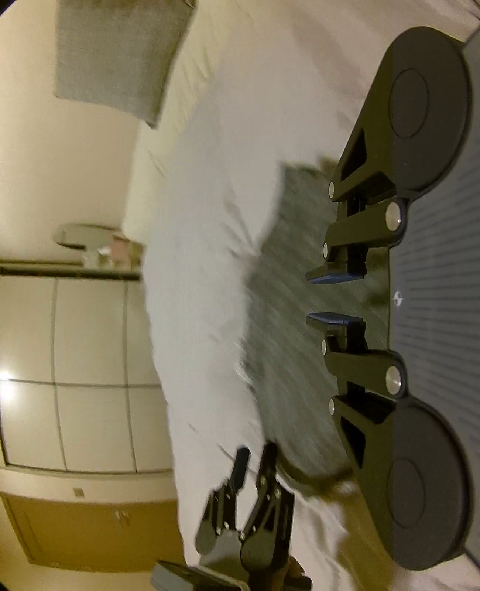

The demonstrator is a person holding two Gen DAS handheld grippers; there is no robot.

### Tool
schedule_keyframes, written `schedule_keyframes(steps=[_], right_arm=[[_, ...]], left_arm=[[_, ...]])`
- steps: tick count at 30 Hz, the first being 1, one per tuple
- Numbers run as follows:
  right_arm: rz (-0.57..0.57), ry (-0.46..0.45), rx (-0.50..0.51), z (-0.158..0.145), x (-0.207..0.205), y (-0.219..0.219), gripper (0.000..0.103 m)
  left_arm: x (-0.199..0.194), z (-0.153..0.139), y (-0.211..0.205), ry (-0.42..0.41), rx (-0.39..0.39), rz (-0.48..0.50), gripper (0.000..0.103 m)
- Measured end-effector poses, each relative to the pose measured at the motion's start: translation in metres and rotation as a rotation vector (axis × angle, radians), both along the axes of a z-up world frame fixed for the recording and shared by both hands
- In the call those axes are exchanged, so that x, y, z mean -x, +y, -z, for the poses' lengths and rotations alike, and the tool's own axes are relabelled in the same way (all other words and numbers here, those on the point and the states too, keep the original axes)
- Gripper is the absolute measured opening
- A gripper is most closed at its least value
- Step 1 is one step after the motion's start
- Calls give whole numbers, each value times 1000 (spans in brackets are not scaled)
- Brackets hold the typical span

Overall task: Fold clothes
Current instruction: 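Lower the shorts onto the top of the stack and open both grippers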

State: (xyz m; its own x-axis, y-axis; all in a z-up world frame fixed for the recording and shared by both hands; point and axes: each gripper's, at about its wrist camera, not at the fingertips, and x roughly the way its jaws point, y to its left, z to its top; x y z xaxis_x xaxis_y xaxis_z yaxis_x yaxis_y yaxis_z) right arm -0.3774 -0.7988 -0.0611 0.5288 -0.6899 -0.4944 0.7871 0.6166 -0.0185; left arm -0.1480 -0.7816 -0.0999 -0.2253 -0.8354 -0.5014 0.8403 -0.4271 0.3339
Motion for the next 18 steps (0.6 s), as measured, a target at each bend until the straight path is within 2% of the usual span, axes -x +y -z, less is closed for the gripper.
schedule_keyframes(steps=[3,5,8,11,13,15,17,18], right_arm=[[-4,54,-61,18,-5,2,17],[28,35,-48,14,1,10,17],[53,1,-50,13,9,22,18],[58,18,-73,25,11,27,18],[81,-8,-85,20,14,31,19],[107,-22,-75,12,17,39,30],[143,-48,-82,7,23,55,39],[158,-54,-94,8,24,63,46]], left_arm=[[-2,3,2,-14,9,-15,31],[-10,-4,8,30,25,-45,34],[-10,0,16,40,-2,-58,35],[-9,-3,25,36,2,-74,34],[-10,-9,33,53,4,-89,36],[-12,-16,48,79,10,-113,44],[-13,-18,66,106,7,-133,60],[-13,-15,74,120,-5,-144,64]])
